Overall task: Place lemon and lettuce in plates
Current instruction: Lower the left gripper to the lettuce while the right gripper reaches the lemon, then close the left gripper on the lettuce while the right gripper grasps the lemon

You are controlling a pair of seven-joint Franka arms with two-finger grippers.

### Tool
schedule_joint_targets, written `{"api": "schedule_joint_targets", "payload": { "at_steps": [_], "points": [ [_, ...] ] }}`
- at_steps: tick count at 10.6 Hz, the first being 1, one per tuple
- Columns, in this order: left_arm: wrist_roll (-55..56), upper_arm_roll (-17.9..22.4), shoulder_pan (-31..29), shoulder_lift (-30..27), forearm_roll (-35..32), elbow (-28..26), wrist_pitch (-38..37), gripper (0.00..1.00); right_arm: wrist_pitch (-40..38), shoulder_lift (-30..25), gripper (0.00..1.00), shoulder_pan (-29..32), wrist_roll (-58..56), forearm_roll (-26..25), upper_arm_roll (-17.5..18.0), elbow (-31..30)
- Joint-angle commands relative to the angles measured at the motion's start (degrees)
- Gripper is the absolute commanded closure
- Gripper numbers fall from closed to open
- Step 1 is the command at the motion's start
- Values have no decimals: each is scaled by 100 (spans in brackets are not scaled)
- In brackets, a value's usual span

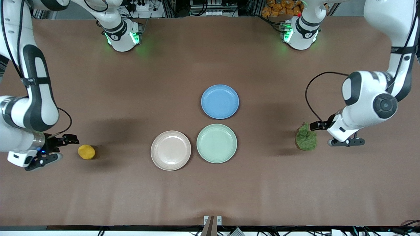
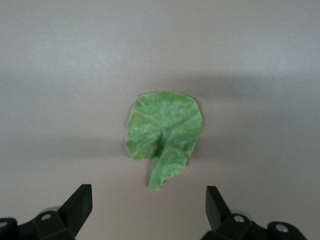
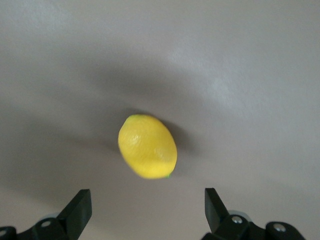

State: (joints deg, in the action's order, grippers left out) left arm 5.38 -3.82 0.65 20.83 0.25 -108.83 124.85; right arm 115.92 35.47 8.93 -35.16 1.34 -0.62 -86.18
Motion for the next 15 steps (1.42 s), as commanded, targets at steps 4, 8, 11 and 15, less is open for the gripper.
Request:
{"api": "schedule_joint_targets", "payload": {
  "at_steps": [4, 8, 11, 15],
  "points": [
    [-72, -5, -13, 886, -69, -6, 1303, 0, 660, 618, 0, -92, -1204, -54, 62, 163],
    [-63, -5, 31, 1186, -69, -103, 1867, 0, 792, 803, 0, -137, -1212, -55, 62, 146],
    [-28, -5, 128, 1327, -60, -191, 2166, 0, 853, 891, 0, -119, -1212, -72, 53, 154],
    [-28, 13, 137, 1459, -69, -305, 2500, 0, 1047, 918, 17, -119, -1247, -72, 62, 111]
  ]
}}
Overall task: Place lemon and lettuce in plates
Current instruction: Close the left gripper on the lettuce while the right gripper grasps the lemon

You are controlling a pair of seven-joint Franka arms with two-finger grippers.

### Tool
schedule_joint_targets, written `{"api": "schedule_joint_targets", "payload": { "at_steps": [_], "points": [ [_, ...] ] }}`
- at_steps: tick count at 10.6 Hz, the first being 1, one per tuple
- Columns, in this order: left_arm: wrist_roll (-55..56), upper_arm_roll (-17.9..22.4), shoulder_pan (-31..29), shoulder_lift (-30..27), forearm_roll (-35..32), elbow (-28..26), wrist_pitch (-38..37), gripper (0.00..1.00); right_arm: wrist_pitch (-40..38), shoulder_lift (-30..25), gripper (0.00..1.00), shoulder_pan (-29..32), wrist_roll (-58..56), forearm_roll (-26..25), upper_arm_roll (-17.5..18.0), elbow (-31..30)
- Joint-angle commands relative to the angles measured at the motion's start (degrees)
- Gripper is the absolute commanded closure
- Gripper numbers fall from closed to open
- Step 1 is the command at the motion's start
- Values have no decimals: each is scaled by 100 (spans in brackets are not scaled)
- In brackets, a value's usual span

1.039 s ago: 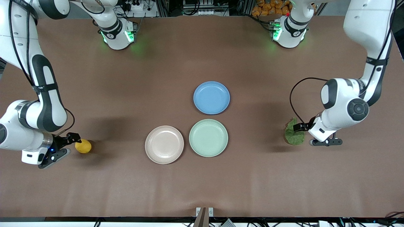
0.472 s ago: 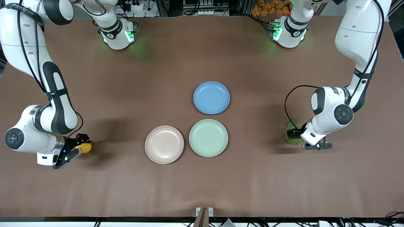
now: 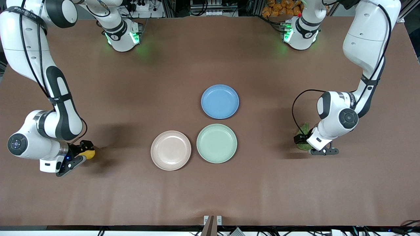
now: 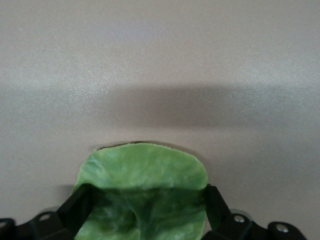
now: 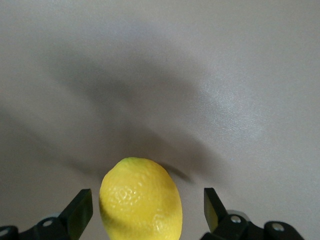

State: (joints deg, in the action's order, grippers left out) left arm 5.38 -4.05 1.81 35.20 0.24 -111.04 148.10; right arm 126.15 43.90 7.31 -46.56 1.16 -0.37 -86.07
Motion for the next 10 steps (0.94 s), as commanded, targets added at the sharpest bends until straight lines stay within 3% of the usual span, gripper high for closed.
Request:
{"api": "schedule_joint_targets", "payload": {
  "at_steps": [1, 2, 3, 4, 5, 8, 10],
  "points": [
    [-28, 36, 21, 22, -68, -84, 175, 13, 23, 84, 37, 42, -204, -54, 37, 91],
    [-37, 36, 29, 22, -103, -75, 175, 32, 23, 75, 59, 59, -213, -37, 37, 73],
    [-37, 36, 21, 31, -382, -58, 166, 46, -12, 75, 80, 103, -205, 7, 37, 47],
    [-37, 36, 3, 31, -602, -40, 166, 53, -47, 75, 95, 173, -187, 42, 55, 12],
    [-46, 36, 3, 40, -682, -31, 166, 63, -108, 67, 100, 148, -152, 42, 55, 3],
    [-63, 36, -14, 40, -894, 4, 149, 97, -617, -39, 100, -54, 670, 42, 63, 47],
    [-90, 36, -23, 75, -903, 91, 79, 100, -706, -144, 100, -99, 806, 42, 72, 64]
  ]
}}
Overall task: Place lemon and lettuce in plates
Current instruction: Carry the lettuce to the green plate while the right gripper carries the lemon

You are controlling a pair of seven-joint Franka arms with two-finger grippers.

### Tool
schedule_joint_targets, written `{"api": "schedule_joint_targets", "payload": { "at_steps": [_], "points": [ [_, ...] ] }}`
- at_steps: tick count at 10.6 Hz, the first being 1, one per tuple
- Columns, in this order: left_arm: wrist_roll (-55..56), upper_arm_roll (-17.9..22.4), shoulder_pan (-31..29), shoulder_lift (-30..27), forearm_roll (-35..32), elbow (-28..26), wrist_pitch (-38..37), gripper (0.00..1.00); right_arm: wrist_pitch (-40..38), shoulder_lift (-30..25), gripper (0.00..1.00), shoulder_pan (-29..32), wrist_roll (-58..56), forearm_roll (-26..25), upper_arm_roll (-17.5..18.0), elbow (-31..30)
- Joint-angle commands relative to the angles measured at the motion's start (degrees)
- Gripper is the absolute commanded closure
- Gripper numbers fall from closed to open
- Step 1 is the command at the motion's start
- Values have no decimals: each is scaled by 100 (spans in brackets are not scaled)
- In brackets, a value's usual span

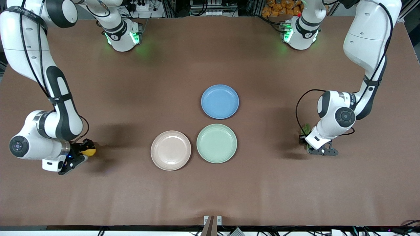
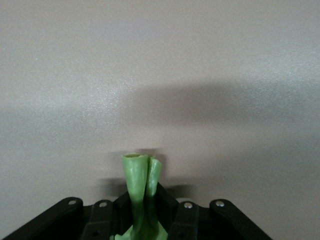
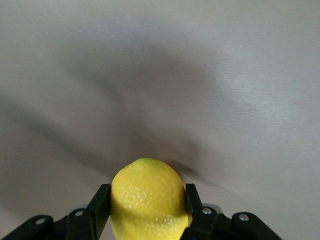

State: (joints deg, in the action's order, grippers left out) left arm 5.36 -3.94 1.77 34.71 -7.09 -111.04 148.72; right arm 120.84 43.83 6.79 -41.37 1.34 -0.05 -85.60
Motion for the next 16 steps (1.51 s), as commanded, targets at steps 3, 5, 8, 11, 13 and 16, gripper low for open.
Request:
{"api": "schedule_joint_targets", "payload": {
  "at_steps": [3, 5, 8, 11, 13, 16],
  "points": [
    [-88, 16, 16, 150, -170, 546, -647, 100, -201, -322, 100, -194, 856, 24, 57, 35],
    [-44, 7, 51, 211, -170, 1083, -1439, 100, -490, -384, 100, -344, 1426, 42, 66, 43],
    [-18, -28, 147, 176, -109, 1452, -1889, 100, -886, -533, 100, -424, 2823, 147, 433, 96],
    [209, -55, 498, 88, 321, 1769, -1926, 100, -1045, -560, 100, -599, 4327, 147, 926, 245],
    [779, -55, 832, 97, 637, 1963, -1934, 100, -1045, -560, 100, -897, 5030, 147, 936, 315],
    [1683, -46, 1534, 123, 1086, 2139, -1943, 100, -1036, -533, 100, -1398, 6286, 139, 936, 386]
  ]
}}
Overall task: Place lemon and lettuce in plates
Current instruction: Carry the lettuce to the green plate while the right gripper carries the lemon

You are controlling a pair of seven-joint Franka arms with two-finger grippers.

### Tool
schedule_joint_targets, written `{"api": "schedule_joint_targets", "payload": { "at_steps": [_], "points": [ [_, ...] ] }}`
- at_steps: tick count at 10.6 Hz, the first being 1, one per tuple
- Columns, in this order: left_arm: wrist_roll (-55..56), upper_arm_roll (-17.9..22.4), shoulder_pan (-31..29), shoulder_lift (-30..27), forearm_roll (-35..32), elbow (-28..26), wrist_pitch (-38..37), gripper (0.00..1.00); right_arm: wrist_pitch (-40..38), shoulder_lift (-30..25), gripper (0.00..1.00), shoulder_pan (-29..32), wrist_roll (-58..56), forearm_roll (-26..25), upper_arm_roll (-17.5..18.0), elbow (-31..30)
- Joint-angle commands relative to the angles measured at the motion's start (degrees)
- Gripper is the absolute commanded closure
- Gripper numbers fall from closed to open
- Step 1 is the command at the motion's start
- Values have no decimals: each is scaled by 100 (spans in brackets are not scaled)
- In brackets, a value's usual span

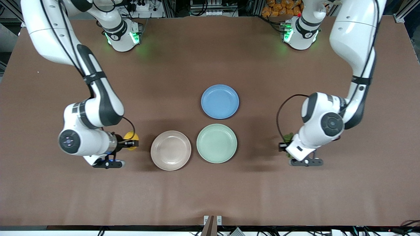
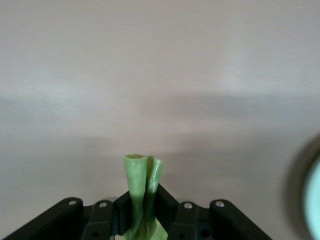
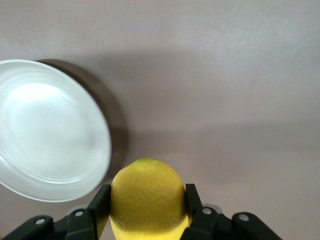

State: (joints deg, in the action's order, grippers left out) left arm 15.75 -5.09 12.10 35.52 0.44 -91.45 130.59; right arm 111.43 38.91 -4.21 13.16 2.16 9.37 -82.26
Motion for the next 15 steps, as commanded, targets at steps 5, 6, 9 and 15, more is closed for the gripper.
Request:
{"api": "schedule_joint_targets", "payload": {
  "at_steps": [5, 6, 9, 15],
  "points": [
    [2079, 61, 1417, 297, 571, 523, -130, 100, 194, 90, 100, -678, 1909, 74, -15, 52],
    [2229, 70, 1514, 359, 580, 619, -122, 100, 439, 143, 100, -791, 2101, 204, -23, 52],
    [2538, 61, 1647, 465, 597, 813, -96, 100, 1344, 380, 100, -1064, 2831, 276, -32, 52],
    [3126, 61, 1954, 860, 861, 1130, 412, 100, 1892, 539, 48, -1328, 3141, 180, -76, -9]
  ]
}}
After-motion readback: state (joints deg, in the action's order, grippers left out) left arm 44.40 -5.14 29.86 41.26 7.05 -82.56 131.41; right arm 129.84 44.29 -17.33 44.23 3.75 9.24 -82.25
